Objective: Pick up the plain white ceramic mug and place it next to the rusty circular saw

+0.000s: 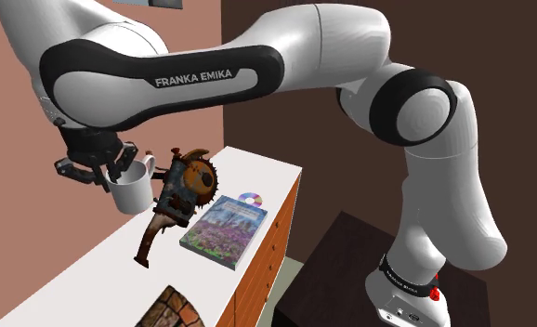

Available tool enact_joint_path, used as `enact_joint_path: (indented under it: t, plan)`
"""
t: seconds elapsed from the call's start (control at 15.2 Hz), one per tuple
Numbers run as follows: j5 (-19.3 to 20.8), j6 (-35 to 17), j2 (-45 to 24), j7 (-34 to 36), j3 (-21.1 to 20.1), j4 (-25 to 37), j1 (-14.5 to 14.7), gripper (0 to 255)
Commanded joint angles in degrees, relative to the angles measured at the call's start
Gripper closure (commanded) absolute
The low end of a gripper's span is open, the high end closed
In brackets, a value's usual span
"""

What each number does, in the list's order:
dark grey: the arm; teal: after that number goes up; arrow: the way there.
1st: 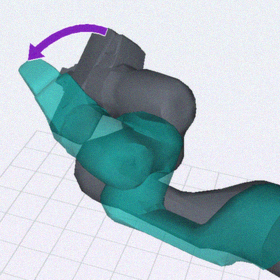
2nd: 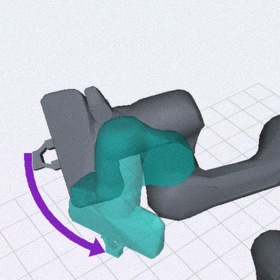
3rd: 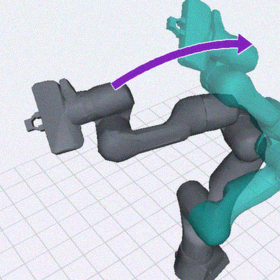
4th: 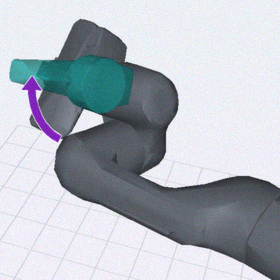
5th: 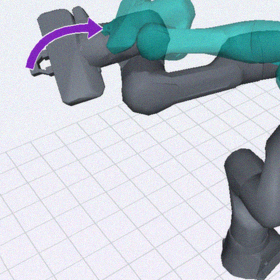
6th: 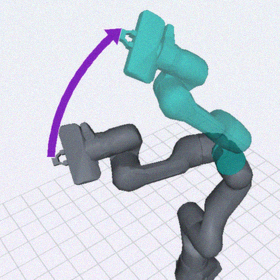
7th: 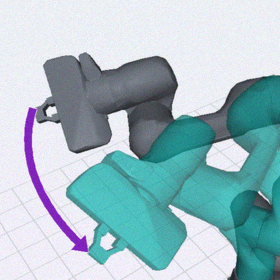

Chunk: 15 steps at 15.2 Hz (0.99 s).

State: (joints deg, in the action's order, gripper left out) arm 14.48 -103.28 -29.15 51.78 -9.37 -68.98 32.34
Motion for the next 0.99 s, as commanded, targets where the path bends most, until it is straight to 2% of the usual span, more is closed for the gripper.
enact_joint_path:
  t: [0.0, 0.92]
  plan:
    - [0.1, -1.5, 0.0, 0.3, 0.0, -1.5, -0.1, 255]
    - [0.9, -11.6, -0.8, 2.3, 0.3, -11.0, -0.6, 255]
